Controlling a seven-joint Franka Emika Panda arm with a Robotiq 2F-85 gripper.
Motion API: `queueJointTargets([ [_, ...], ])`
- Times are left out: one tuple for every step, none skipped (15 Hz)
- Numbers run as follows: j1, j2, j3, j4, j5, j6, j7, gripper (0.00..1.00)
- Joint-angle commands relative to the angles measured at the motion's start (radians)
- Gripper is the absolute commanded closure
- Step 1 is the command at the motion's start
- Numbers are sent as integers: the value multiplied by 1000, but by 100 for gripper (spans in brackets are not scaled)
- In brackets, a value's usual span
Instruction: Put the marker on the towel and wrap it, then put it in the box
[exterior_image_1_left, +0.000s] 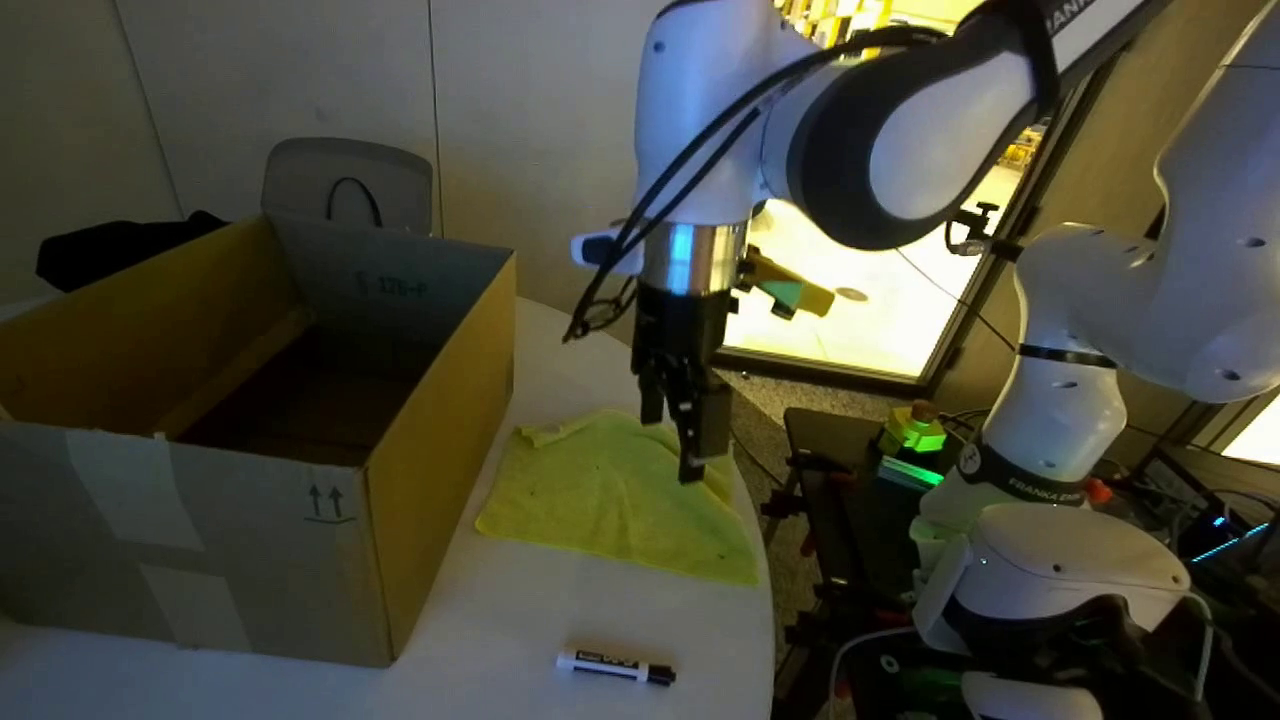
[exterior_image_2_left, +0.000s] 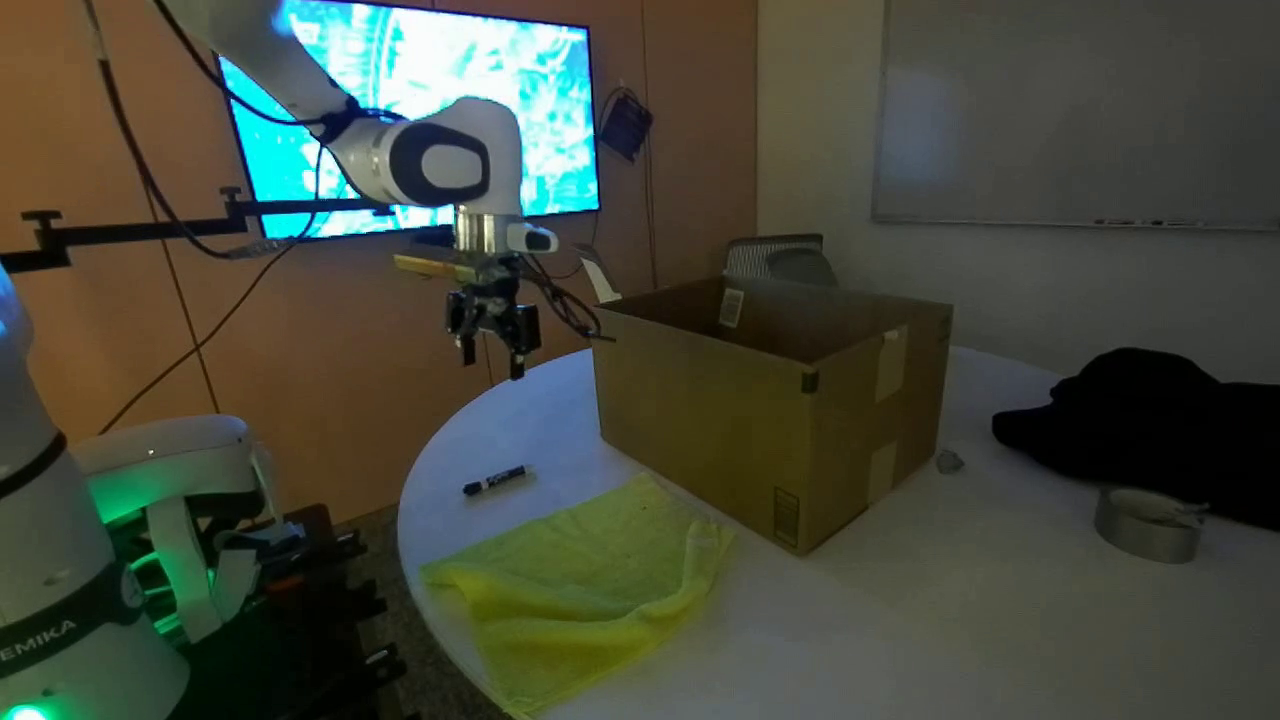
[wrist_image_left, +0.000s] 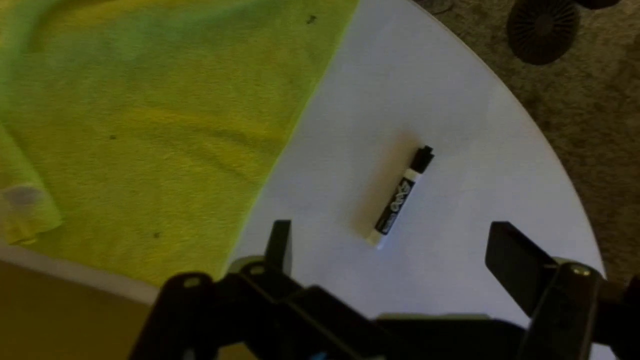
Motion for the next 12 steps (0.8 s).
queueJointTargets([
  [29,160,60,62,93,59,10,0],
  [34,207,77,79,104,80,21,0],
  [36,245,91,93,109,107,34,0],
  [37,285,102,108,104,137,61,0],
  [42,325,109,120,82,175,100,0],
  [45,360,116,134,75,197,115,0],
  [49,396,122,144,68,224,129,0],
  [51,421,125,153,65,241,141,0],
  [56,452,127,162,58,267,155,0],
  [71,479,117,166,32,304,189,0],
  [79,501,110,171,14,325,209,0],
  [83,519,106,177,-1,338,225,0],
])
